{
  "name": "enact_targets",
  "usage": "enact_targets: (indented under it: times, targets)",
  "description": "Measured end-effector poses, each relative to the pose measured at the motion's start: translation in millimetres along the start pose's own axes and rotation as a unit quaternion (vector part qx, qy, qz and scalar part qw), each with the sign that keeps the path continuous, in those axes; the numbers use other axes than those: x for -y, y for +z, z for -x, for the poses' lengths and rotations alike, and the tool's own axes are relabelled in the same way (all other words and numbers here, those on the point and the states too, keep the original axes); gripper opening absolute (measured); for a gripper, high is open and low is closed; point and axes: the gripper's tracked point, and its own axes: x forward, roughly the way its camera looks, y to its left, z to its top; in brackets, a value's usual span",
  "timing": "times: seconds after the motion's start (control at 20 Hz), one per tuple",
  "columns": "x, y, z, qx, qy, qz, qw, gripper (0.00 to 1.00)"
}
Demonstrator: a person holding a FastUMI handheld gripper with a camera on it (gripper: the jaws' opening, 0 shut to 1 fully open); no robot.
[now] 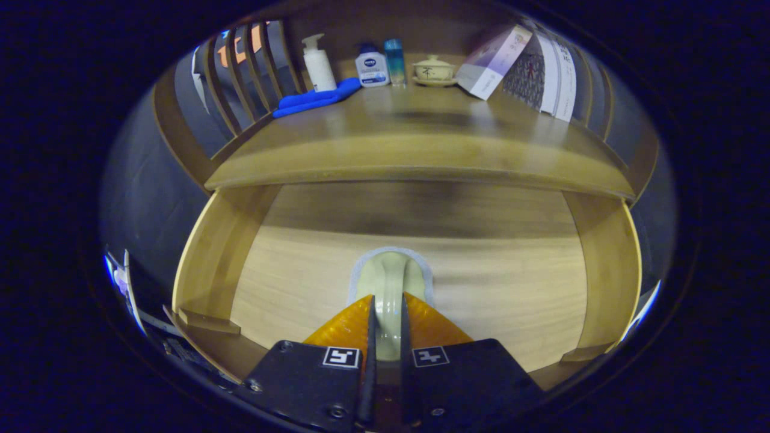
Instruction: Pull open the drawer, take out the items inside it, and place them on the countertop above the cabinet.
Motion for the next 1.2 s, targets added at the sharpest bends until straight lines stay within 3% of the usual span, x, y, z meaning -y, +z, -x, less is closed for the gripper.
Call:
enact_targets:
  times: [0.7,1.2]
  targets:
    - [10,70,90,0.077,-0.006,0.017,0.997,0.19]
    - [12,119,90,0.083,-0.013,0.01,0.996,0.19]
